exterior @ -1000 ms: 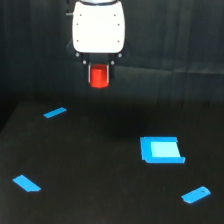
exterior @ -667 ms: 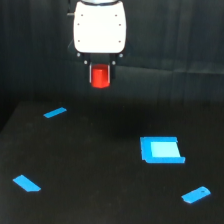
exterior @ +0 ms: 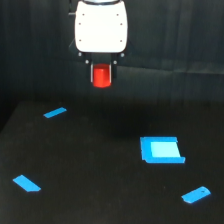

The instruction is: Pick up the red object from the table

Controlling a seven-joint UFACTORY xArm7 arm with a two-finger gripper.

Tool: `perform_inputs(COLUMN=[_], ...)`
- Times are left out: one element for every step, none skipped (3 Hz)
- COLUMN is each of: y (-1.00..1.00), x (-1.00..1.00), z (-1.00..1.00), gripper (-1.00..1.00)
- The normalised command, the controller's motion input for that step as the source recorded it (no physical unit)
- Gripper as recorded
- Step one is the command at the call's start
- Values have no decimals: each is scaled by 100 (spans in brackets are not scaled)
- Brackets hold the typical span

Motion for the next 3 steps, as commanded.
perform_inputs(y=[-16,6,-1], x=[-1,11,6], z=[-1,10,5], gripper=[-100,-92,-100])
